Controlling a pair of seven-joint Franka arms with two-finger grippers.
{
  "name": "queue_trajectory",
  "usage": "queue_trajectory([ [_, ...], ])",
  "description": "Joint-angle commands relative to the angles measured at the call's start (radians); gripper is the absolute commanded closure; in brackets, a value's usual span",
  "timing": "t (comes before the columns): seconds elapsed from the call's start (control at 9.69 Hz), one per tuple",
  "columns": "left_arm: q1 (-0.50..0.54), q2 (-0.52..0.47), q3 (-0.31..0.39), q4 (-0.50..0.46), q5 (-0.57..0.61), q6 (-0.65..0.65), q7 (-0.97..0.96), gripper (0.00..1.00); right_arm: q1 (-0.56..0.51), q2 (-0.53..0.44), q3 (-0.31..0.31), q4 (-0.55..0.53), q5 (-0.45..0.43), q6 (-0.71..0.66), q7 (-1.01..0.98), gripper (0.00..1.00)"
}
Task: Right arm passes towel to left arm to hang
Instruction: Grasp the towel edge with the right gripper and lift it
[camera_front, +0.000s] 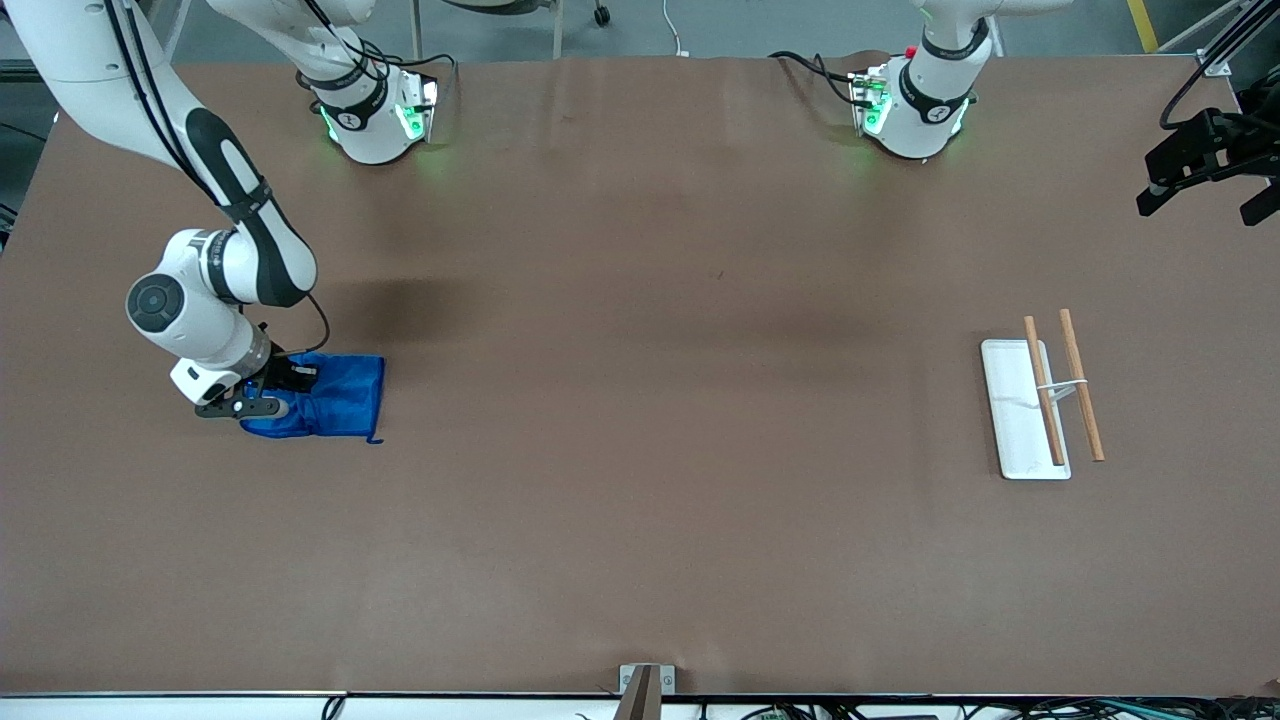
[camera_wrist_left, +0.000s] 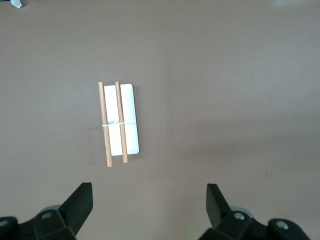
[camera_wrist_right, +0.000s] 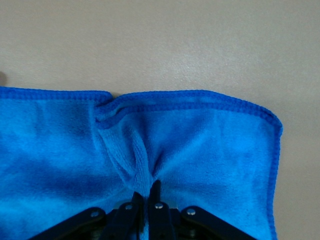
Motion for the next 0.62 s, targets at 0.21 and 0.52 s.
queue_trajectory([
  [0.21, -0.003, -0.003, -0.008, 0.004, -0.005, 0.004, -0.003, 0.0, -0.002, -0.117, 0.161, 0.075, 0.034, -0.234, 0.155, 1.0],
  [0.52, 0.002, 0.0, -0.043, 0.016, -0.002, 0.004, -0.002, 0.0, -0.002, -0.132, 0.291, 0.223, 0.1, -0.429, 0.206, 1.0],
])
